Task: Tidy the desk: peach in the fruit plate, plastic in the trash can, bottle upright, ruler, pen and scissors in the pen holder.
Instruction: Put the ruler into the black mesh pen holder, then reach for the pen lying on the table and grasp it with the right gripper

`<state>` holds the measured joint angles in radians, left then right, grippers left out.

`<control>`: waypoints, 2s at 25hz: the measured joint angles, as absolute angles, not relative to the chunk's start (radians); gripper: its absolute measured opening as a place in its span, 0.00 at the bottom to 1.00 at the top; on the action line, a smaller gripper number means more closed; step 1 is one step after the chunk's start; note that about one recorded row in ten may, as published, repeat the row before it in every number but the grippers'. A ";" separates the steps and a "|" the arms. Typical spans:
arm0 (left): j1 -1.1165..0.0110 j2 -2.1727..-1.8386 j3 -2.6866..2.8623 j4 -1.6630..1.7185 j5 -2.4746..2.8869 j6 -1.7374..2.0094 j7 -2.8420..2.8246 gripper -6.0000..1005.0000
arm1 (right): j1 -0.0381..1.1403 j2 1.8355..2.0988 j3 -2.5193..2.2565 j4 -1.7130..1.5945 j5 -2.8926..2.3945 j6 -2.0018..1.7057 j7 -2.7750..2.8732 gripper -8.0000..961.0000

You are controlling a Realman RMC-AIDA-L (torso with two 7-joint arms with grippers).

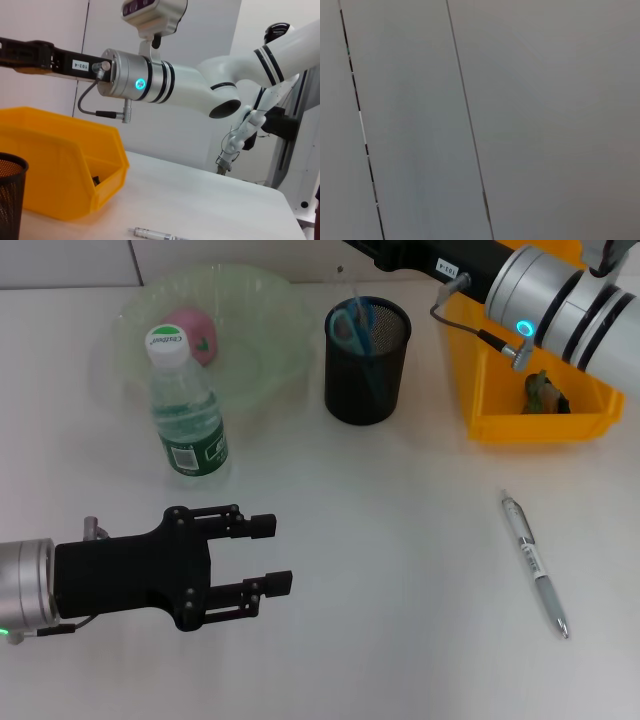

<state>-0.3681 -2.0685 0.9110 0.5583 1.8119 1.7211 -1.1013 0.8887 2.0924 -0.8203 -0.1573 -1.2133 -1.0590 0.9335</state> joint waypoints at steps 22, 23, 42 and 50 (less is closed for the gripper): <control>-0.345 -2.065 0.899 0.558 1.809 1.719 -1.105 0.64 | 0.429 2.082 -1.079 -1.038 -1.518 -1.168 1.726 0.65; -0.345 -2.064 0.899 0.558 1.809 1.719 -1.106 0.64 | 0.414 2.083 -1.057 -1.105 -1.595 -1.189 1.807 0.65; -0.334 -2.048 0.909 0.568 1.820 1.732 -1.104 0.64 | 0.543 2.081 -0.967 -1.676 -2.521 -1.874 2.504 0.73; -0.344 -2.039 0.910 0.570 1.844 1.723 -1.103 0.64 | 0.547 2.085 -1.135 -1.598 -2.647 -1.865 2.601 0.73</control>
